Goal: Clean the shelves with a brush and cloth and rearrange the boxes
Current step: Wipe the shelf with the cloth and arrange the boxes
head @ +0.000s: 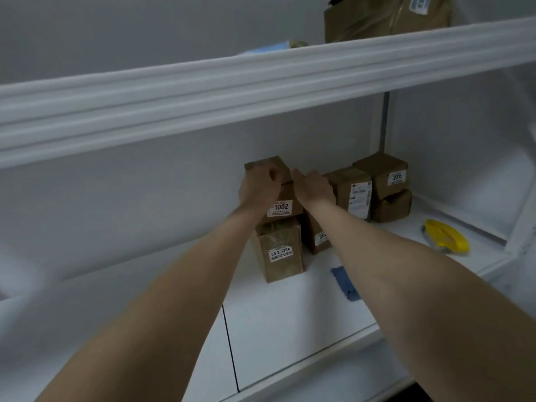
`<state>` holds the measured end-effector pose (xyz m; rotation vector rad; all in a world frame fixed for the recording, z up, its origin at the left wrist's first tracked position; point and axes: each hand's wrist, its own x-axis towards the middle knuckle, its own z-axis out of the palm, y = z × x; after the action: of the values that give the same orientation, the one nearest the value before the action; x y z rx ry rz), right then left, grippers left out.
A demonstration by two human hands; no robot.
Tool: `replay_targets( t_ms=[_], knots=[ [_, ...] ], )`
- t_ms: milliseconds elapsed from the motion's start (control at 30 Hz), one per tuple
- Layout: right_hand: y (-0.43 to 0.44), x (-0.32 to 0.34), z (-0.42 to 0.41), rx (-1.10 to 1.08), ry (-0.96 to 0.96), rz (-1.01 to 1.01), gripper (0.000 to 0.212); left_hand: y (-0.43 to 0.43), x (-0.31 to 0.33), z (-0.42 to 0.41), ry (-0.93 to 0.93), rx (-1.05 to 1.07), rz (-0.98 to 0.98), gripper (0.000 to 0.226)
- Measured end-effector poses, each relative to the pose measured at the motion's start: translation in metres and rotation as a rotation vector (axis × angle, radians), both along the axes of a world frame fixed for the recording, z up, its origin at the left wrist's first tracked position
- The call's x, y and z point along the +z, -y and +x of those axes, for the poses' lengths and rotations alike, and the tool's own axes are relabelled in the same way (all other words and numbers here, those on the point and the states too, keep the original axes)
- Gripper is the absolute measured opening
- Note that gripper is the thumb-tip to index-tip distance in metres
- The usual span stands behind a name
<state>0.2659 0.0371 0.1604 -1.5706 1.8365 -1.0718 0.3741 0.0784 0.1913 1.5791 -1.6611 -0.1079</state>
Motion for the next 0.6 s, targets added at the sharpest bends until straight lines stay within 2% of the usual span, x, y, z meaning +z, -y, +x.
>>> replay_targets(
  t_ms=[67, 167, 233, 300, 367, 467, 600],
  knots=[
    [0.002, 0.001, 0.007, 0.077, 0.064, -0.003, 0.068, 0.006, 0.002, 0.021, -0.025, 0.13, -0.033, 0.027],
    [0.007, -0.001, 0.013, 0.123, 0.168, -0.03, 0.059, 0.014, -0.001, 0.042, -0.151, 0.197, 0.124, 0.038],
    [0.011, -0.002, 0.016, 0.124, 0.201, -0.028, 0.05, 0.016, -0.005, 0.045, -0.254, 0.172, 0.27, 0.039],
    [0.015, -0.003, 0.019, 0.125, 0.234, -0.009, 0.037, 0.017, -0.009, 0.043, -0.431, 0.086, 0.373, 0.02],
    [0.017, -0.003, 0.02, 0.108, 0.251, 0.0, 0.03, 0.015, -0.012, 0.039, -0.583, -0.019, 0.46, 0.028],
    [0.016, 0.001, 0.024, 0.088, 0.269, -0.022, 0.028, 0.013, -0.01, 0.042, -0.657, -0.044, 0.442, 0.038],
    [0.01, 0.012, 0.047, 0.151, 0.235, -0.066, 0.034, 0.01, 0.0, 0.068, -0.728, 0.032, 0.319, 0.021]
  ],
)
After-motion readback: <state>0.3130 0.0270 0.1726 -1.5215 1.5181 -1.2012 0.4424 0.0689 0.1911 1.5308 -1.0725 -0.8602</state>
